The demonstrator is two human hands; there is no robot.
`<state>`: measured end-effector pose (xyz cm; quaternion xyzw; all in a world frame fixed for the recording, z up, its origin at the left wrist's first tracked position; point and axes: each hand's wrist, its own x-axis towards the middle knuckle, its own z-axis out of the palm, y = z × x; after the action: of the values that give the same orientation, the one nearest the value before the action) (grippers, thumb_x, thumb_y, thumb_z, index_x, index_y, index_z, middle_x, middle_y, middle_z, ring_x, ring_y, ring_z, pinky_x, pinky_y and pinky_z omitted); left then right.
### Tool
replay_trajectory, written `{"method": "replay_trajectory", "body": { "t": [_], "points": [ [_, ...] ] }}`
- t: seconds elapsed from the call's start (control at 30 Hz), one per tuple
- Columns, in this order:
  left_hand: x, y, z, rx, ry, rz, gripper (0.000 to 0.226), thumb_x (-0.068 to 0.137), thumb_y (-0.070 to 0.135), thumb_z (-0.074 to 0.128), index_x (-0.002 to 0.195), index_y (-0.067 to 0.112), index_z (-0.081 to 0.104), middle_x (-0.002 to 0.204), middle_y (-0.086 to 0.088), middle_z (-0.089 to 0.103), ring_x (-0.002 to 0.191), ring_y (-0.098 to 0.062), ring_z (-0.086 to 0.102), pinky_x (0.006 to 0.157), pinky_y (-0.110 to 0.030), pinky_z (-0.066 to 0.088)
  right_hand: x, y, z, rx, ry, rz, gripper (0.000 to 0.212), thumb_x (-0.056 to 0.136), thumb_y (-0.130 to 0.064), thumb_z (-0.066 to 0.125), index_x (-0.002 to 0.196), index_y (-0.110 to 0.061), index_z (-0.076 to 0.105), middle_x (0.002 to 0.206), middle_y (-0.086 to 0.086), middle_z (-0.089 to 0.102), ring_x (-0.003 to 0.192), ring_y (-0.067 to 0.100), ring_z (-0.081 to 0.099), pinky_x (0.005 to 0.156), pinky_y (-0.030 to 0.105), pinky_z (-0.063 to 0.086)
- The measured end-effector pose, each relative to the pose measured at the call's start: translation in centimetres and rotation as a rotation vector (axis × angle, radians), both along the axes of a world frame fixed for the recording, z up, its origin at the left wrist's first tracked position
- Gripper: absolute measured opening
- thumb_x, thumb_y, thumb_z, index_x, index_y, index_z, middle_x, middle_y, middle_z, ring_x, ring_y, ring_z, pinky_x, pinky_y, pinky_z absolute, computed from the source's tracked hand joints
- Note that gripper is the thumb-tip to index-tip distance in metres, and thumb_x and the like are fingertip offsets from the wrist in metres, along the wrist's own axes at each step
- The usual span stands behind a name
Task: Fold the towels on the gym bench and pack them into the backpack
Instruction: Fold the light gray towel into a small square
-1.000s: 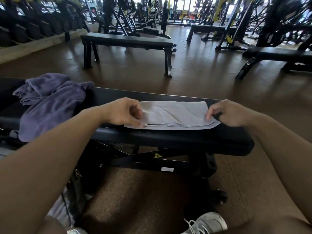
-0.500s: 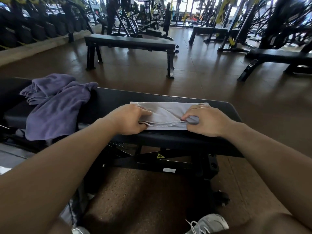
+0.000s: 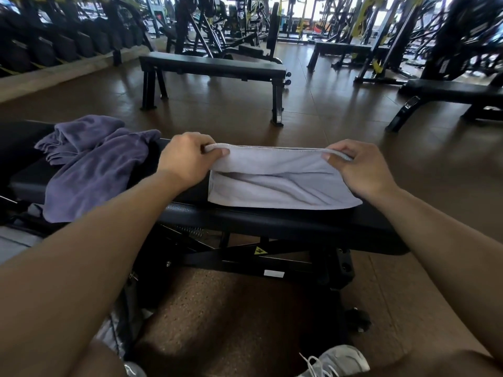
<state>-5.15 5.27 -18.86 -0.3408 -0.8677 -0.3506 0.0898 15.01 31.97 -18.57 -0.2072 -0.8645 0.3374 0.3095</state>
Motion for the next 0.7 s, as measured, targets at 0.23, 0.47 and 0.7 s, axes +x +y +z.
{"method": "replay_trajectory", "body": {
  "t": [0.23,0.47,0.7],
  "points": [
    [0.4,-3.2,3.6,-0.364,-1.034,-0.459,0.034,0.063,0.041,0.089,0.063,0.015,0.067,0.054,0.002,0.040,0.049,-0.011,0.033,0.048,-0.019,0.028,2.7,2.0,3.3,-0.575,-0.703,0.510,0.035,0.077,-0.037,0.077,0.094,-0.006,0.076,0.094,0.017,0.074,0.077,0.020,0.071,0.062,0.027,0.056],
    [0.7,-3.3,4.2,0.217,-1.178,-0.490,0.038,0.068,0.030,0.080,0.100,0.009,0.079,0.088,-0.007,0.076,0.075,-0.017,0.073,0.063,-0.024,0.058,3.4,3.3,3.5,-0.780,-0.544,0.606,0.060,0.061,-0.050,0.093,0.101,-0.009,0.078,0.088,0.011,0.075,0.069,0.017,0.073,0.058,0.027,0.058],
    [1.2,-0.1,4.8,0.350,-0.639,-0.095,0.023,0.080,0.034,0.085,0.086,0.013,0.079,0.076,0.008,0.077,0.066,0.001,0.068,0.066,-0.012,0.049,1.7,3.2,3.0,-0.643,-0.215,0.211,0.047,0.067,-0.042,0.088,0.102,-0.012,0.078,0.098,0.009,0.078,0.072,0.013,0.073,0.058,0.023,0.057]
  ]
}}
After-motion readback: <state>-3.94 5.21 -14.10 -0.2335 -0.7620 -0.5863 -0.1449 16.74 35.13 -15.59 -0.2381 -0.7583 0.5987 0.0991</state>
